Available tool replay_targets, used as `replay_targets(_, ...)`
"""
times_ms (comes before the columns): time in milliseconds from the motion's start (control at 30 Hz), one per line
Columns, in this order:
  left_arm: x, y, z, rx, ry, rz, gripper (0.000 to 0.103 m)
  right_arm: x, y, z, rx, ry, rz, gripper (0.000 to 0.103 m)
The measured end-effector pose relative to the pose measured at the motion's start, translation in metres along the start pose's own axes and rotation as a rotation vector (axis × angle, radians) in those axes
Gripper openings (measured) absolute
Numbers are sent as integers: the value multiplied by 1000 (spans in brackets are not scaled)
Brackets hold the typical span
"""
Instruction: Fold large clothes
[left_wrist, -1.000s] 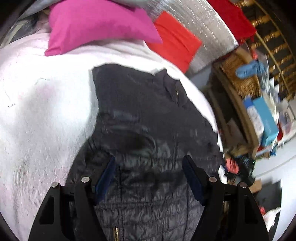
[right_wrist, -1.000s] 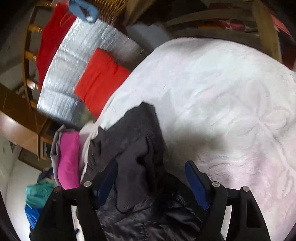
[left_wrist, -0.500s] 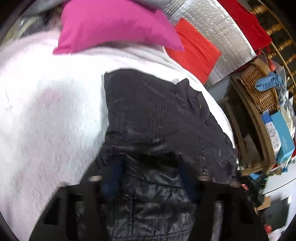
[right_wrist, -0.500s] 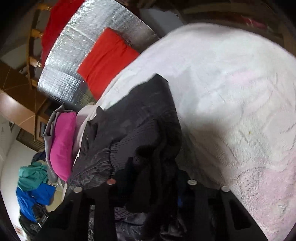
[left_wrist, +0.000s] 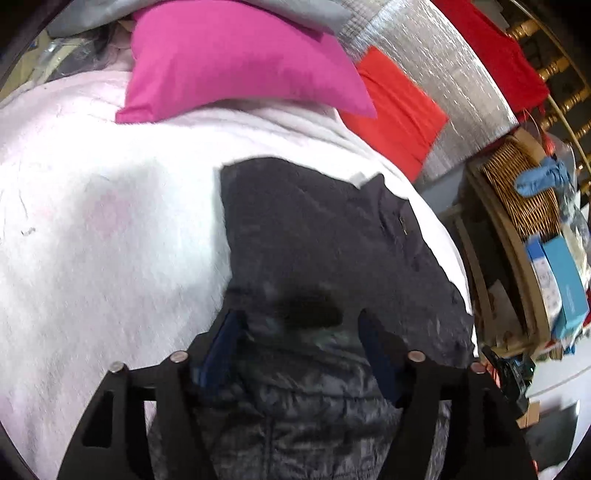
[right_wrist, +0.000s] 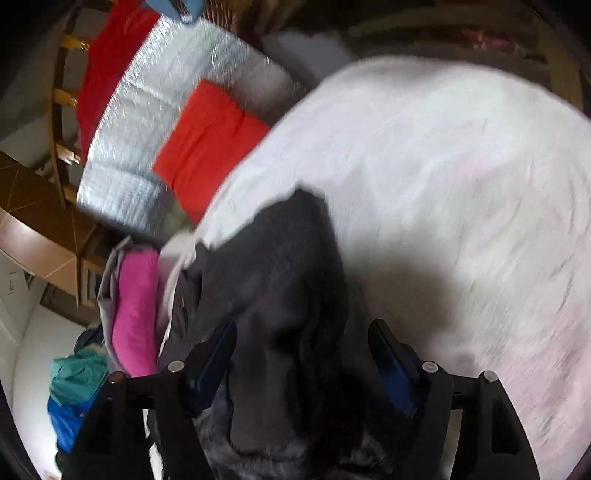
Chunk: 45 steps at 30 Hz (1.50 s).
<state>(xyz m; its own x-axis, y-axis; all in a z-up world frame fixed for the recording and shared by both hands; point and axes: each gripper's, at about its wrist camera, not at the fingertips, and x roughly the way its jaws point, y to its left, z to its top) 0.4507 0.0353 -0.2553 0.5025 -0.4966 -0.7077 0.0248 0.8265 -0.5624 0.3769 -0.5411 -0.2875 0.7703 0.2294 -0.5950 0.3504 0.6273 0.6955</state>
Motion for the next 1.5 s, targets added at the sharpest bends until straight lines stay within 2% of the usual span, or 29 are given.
replay_targets(67, 8, 9, 9, -46, 2, -12, 72, 7, -5, 10, 32, 12, 29, 77)
replay_targets(200, 28, 21, 22, -128, 29, -53, 72, 35, -5, 23, 49, 67, 26, 77)
replay_targets(367, 44, 25, 28, -153, 42, -100, 72, 61, 9, 29, -28, 93, 27, 75)
replay_targets(433, 46, 22, 29, -126, 42, -89, 72, 68, 18, 27, -90, 110, -9, 47)
replay_targets(500, 48, 15, 28, -94, 26, -77, 70, 69, 26, 24, -144, 111, -60, 28)
replay_targets(567, 45, 7, 27, -42, 8, -34, 54, 61, 38, 23, -187, 78, -70, 19)
replay_targets(600, 44, 4, 26, -25, -2, -27, 51, 54, 41, 23, -197, 59, -64, 18)
replay_targets(667, 35, 0, 26, 2, -32, -33, 40, 37, 51, 23, -210, 8, -37, 17)
replay_targets(767, 25, -6, 25, 54, -69, -25, 35, 23, 55, 20, -213, -33, -17, 17)
replay_targets(867, 34, 1, 23, 63, -26, 30, 35, 38, 39, 14, -181, 23, -97, 17)
replay_targets(967, 41, 11, 22, 12, 25, 34, 36, 48, 24, 12, -111, 91, -112, 24)
replay_targets(1000, 38, 11, 22, 11, 25, 34, 36, 46, 22, 14, -82, 96, -102, 30)
replay_targets(1033, 35, 10, 22, 15, 30, 43, 42, 42, 21, 15, -60, 106, -92, 39)
replay_targets(1067, 32, 10, 22, 11, 43, 47, 56, 37, 20, 16, -43, 121, -76, 70)
replay_targets(1100, 30, 11, 20, 4, 56, 43, 62, 32, 18, 15, -39, 121, -57, 86)
replay_targets(1133, 27, 12, 18, -10, 74, 22, 66, 26, 17, 14, -49, 114, -45, 86)
replay_targets(1200, 23, 13, 14, -21, 87, 1, 66, 21, 17, 11, -78, 134, -61, 86)
replay_targets(1300, 16, 12, 7, 3, 97, 7, 68, 23, 9, 0, -114, 228, -21, 86)
replay_targets(1367, 14, 16, 1, -2, 116, -4, 68, 32, 10, -14, -156, 276, -28, 84)
replay_targets(1433, 13, 19, -3, -8, 121, -26, 68, 34, 20, -25, -231, 257, -69, 76)
replay_targets(1500, 9, 23, -6, -11, 118, -44, 68, 31, 24, -30, -240, 255, -71, 53)
